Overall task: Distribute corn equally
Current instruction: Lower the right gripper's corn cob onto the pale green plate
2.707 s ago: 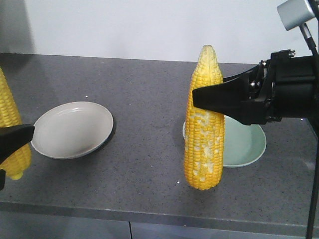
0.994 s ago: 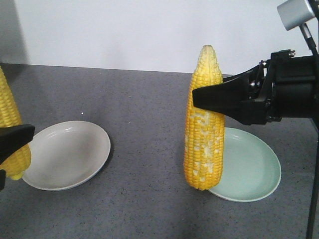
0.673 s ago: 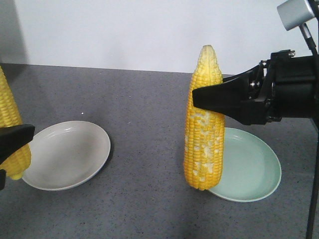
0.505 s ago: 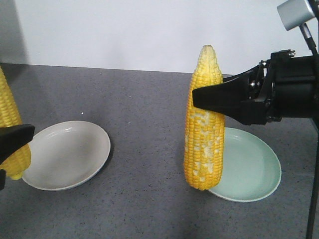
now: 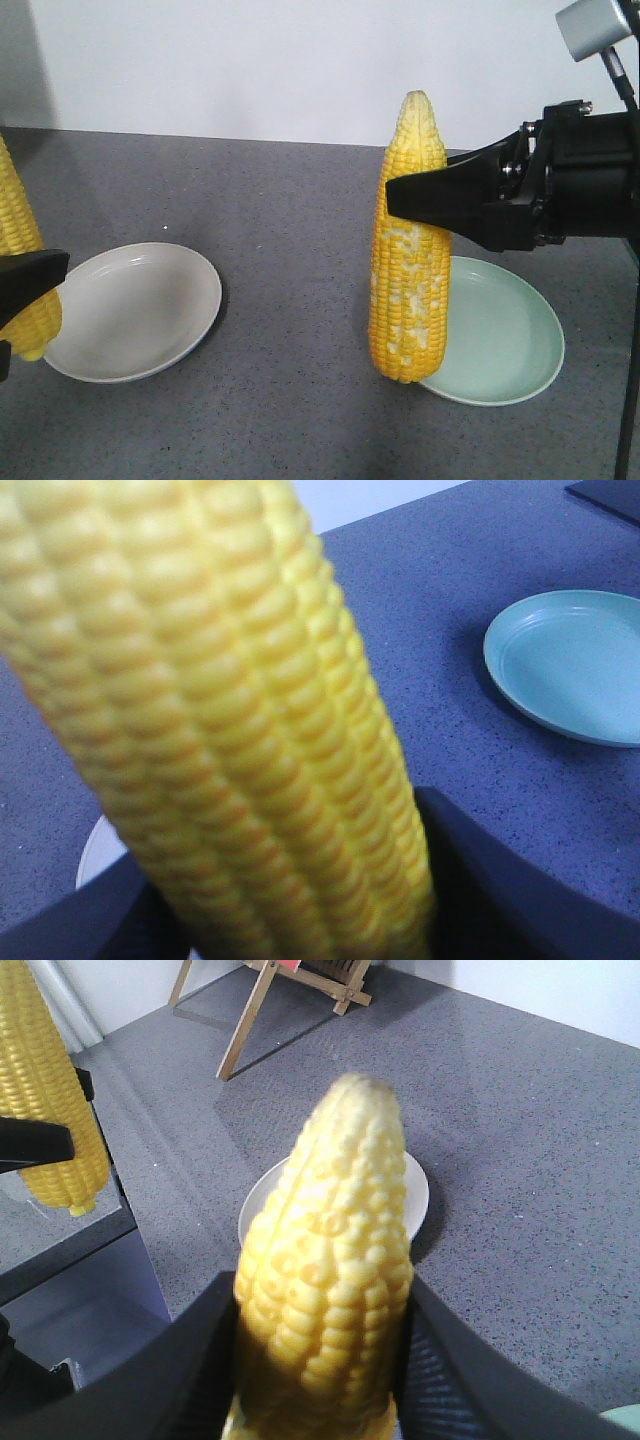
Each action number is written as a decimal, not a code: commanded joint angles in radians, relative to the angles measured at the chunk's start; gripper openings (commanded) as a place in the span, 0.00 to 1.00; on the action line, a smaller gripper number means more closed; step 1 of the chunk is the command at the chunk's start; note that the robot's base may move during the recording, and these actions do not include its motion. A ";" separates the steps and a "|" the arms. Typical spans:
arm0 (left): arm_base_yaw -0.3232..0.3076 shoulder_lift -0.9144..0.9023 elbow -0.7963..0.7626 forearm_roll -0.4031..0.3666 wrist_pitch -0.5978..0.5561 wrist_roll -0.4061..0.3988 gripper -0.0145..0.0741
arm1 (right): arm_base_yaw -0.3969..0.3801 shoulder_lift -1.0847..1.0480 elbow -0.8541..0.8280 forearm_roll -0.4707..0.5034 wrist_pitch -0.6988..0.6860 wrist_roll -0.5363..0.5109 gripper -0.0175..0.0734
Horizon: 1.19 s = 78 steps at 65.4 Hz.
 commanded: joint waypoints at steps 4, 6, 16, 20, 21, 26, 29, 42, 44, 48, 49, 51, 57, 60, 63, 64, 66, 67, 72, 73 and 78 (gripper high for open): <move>-0.005 -0.005 -0.027 0.006 -0.075 0.001 0.51 | -0.002 -0.022 -0.032 0.023 -0.017 0.038 0.43; -0.005 -0.005 -0.027 0.006 -0.075 0.001 0.51 | -0.002 -0.022 -0.039 -0.008 -0.024 0.067 0.43; -0.005 -0.005 -0.027 0.006 -0.075 0.001 0.51 | -0.002 0.009 -0.124 -0.262 -0.041 0.307 0.43; -0.005 -0.005 -0.027 0.006 -0.078 0.001 0.51 | -0.002 0.032 -0.172 -0.369 -0.030 0.419 0.43; -0.005 -0.005 -0.027 0.006 -0.079 0.001 0.51 | -0.002 0.038 -0.183 -0.414 -0.026 0.447 0.43; -0.005 -0.005 -0.027 0.006 -0.079 0.001 0.51 | -0.002 0.075 -0.238 -0.551 0.006 0.576 0.43; -0.005 -0.005 -0.027 0.006 -0.079 0.001 0.51 | -0.002 0.099 -0.261 -0.632 0.025 0.626 0.44; -0.005 -0.005 -0.027 0.006 -0.079 0.001 0.51 | -0.002 0.195 -0.313 -0.803 0.070 0.748 0.44; -0.005 -0.005 -0.027 0.006 -0.079 0.001 0.51 | -0.002 0.211 -0.317 -0.815 0.071 0.753 0.44; -0.005 -0.005 -0.027 0.006 -0.079 0.001 0.51 | -0.002 0.244 -0.325 -0.835 0.073 0.763 0.44; -0.005 -0.005 -0.027 0.006 -0.079 0.001 0.51 | -0.002 0.252 -0.328 -0.839 0.073 0.766 0.44; -0.005 -0.005 -0.027 0.006 -0.079 0.001 0.51 | -0.002 0.270 -0.334 -0.846 0.080 0.773 0.44; -0.005 -0.005 -0.027 0.006 -0.079 0.001 0.51 | -0.002 0.318 -0.350 -0.859 0.089 0.786 0.44; -0.005 -0.005 -0.027 0.006 -0.079 0.001 0.51 | -0.002 0.347 -0.360 -0.860 0.093 0.786 0.44; -0.005 -0.005 -0.027 0.006 -0.079 0.000 0.51 | -0.002 0.372 -0.366 -0.860 0.094 0.786 0.44; -0.005 -0.005 -0.027 0.006 -0.079 0.000 0.51 | -0.002 0.380 -0.368 -0.860 0.095 0.786 0.44; -0.005 -0.005 -0.027 0.006 -0.079 0.000 0.51 | -0.002 0.390 -0.368 -0.860 0.093 0.786 0.44; -0.005 -0.005 -0.027 0.006 -0.079 0.000 0.51 | -0.002 0.397 -0.368 -0.860 0.091 0.786 0.44; -0.005 -0.005 -0.027 0.006 -0.079 0.000 0.51 | -0.002 0.433 -0.368 -0.862 0.090 0.785 0.44; -0.005 -0.005 -0.027 0.006 -0.079 0.000 0.51 | -0.002 0.441 -0.368 -0.863 0.090 0.785 0.44; -0.005 -0.005 -0.027 0.006 -0.079 0.000 0.51 | -0.002 0.475 -0.368 -0.882 0.091 0.785 0.44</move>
